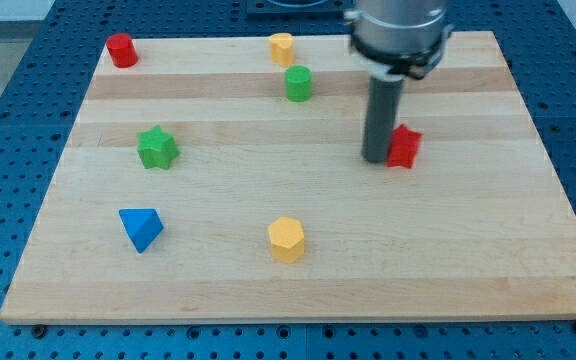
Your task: Place the red star to the right side of the blue cube
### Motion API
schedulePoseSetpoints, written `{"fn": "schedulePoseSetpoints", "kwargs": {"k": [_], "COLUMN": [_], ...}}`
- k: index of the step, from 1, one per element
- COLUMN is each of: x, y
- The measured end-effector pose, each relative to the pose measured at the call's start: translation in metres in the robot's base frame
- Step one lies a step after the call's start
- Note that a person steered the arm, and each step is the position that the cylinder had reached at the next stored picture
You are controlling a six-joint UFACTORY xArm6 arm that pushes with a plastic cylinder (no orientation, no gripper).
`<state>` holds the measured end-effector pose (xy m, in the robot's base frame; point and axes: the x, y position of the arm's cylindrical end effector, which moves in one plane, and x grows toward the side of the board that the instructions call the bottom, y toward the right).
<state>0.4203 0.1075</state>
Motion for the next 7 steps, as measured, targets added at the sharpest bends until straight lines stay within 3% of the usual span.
{"fn": "schedulePoseSetpoints", "kwargs": {"k": [1, 2, 4, 5, 7], "x": [-0.004, 0.001, 0.054, 0.033, -0.05], "y": [0.031, 0.009, 0.011, 0.053, 0.067]}}
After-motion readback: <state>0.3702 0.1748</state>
